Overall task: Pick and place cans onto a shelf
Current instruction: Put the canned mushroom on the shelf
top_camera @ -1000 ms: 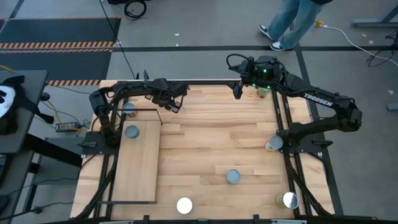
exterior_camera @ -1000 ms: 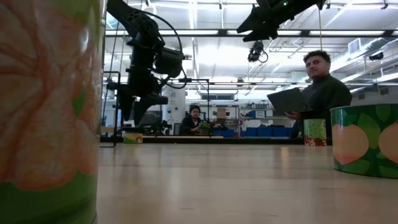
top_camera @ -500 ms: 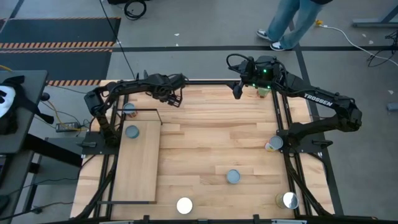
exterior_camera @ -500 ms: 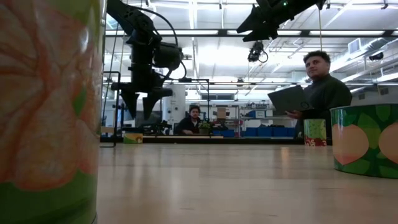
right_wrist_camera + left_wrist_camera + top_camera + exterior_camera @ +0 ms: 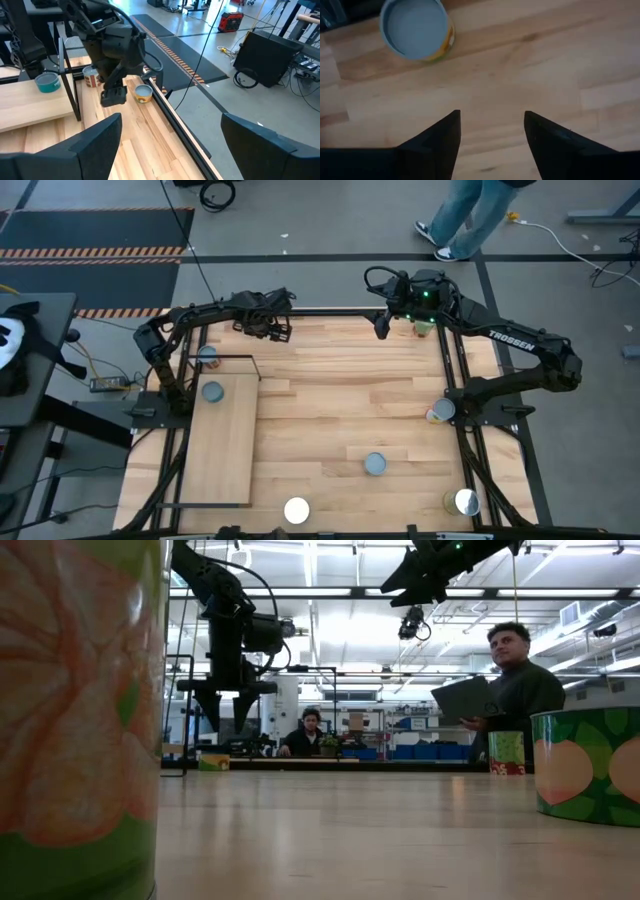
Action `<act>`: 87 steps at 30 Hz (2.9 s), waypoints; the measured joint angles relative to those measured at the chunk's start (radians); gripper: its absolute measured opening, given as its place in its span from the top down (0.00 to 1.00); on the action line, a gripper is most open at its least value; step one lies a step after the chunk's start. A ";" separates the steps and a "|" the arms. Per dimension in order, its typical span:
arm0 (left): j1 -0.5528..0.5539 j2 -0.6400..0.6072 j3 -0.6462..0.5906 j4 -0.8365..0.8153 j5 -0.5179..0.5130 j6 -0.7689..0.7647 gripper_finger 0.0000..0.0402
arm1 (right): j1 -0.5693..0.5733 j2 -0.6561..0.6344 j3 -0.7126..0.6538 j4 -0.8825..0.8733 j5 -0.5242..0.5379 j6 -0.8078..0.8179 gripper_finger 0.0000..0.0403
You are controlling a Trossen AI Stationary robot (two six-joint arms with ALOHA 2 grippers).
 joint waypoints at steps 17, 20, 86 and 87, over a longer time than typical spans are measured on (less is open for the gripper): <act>-0.037 0.068 0.000 0.167 -0.348 -0.014 0.44 | 0.000 0.000 0.000 0.000 -0.001 0.000 0.14; -0.019 0.088 0.000 0.170 -0.339 -0.015 0.46 | 0.000 0.000 0.000 0.000 -0.001 0.000 0.14; 0.133 0.222 0.027 0.175 -0.090 -0.158 0.63 | 0.000 0.000 0.000 0.000 -0.001 0.000 0.14; 0.133 0.222 0.028 0.173 -0.090 -0.158 0.66 | 0.000 0.000 0.000 0.000 -0.001 0.000 0.14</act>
